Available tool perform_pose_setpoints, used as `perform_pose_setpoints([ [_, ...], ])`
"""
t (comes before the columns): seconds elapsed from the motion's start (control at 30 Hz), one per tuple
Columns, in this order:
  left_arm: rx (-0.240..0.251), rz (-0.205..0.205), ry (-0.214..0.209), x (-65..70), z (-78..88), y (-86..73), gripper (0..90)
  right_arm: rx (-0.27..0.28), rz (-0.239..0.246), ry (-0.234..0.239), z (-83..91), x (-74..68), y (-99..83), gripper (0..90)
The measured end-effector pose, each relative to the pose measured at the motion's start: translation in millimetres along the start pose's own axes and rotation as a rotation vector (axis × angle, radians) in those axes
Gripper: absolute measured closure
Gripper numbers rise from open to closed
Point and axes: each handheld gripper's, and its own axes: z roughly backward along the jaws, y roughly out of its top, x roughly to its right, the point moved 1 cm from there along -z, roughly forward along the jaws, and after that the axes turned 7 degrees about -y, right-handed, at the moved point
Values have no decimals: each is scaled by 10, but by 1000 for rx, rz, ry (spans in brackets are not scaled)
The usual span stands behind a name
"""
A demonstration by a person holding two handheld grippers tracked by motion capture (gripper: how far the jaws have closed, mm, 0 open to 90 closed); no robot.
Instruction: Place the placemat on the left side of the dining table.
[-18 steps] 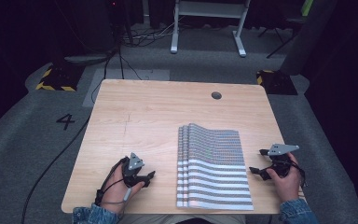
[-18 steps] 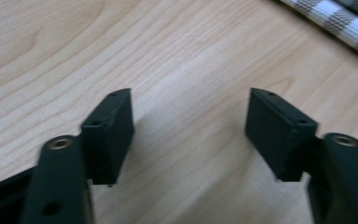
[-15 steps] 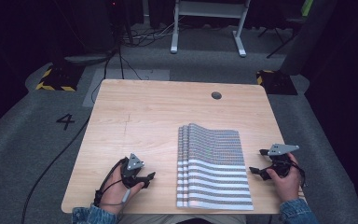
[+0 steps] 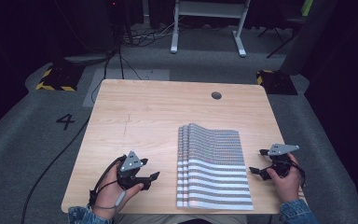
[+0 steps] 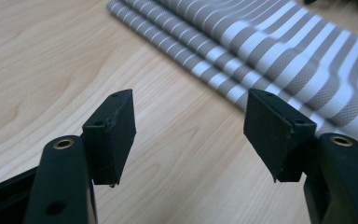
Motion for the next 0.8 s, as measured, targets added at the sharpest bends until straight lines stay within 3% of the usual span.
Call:
perform_pose_setpoints([
  [0.17, 15, -2, -31, 97, 3, 85, 346, 0, 0, 0, 0, 0, 0, 39],
  [0.33, 23, 4, -61, 138, -109, 181, 342, 0, 0, 0, 0, 1, 0, 39],
  [0.6, -1, 8, -149, 210, -535, 379, 337, 0, 0, 0, 0, 0, 0, 39],
  [0.8, -21, 12, -170, 229, -847, 480, 337, 0, 0, 0, 0, 0, 0, 39],
])
